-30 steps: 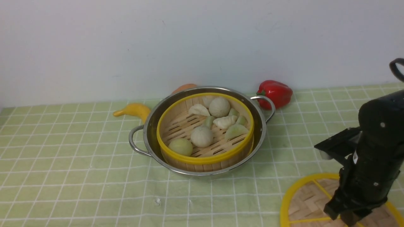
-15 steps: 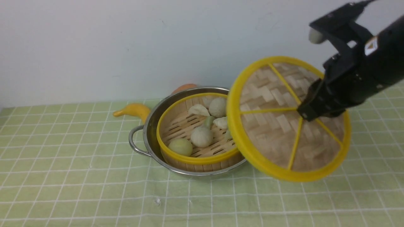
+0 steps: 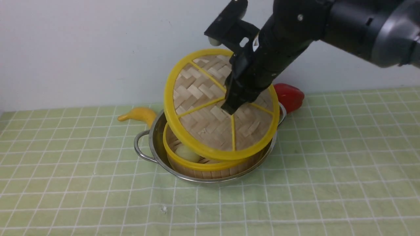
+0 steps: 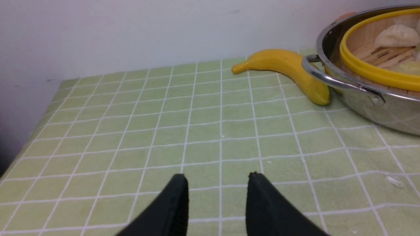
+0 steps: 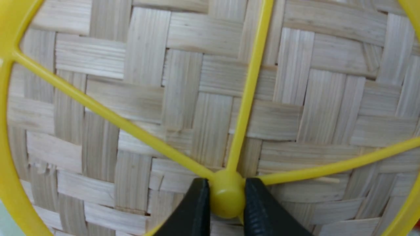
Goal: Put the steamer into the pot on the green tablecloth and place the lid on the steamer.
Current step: 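Place the bamboo steamer lid onto the steamer basket in the pot with the right gripper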
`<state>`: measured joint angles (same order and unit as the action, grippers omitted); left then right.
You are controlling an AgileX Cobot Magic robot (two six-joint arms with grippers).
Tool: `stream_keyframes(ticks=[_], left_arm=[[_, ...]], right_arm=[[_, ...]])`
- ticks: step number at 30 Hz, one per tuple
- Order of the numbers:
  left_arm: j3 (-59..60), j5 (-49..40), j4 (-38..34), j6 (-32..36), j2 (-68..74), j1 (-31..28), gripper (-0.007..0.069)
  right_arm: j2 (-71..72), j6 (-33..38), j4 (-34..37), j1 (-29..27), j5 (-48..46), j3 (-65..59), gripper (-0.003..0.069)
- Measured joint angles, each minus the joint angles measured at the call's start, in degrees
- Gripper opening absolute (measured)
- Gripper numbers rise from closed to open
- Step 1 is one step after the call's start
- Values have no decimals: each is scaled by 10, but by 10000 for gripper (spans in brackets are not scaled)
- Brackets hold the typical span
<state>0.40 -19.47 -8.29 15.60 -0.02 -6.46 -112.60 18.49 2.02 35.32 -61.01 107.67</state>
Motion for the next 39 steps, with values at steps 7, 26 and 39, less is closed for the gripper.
stream_keyframes(ticks=[7,26,39], left_arm=[[0,0,0,-1,0,0,243],[0,0,0,-1,0,0,243],[0,0,0,-1,0,0,243]], right_arm=[[-54,0,-3,0,15,31,146],[-85,17,6,0,43,33,146],[-92,45,29,0,69,33,146]])
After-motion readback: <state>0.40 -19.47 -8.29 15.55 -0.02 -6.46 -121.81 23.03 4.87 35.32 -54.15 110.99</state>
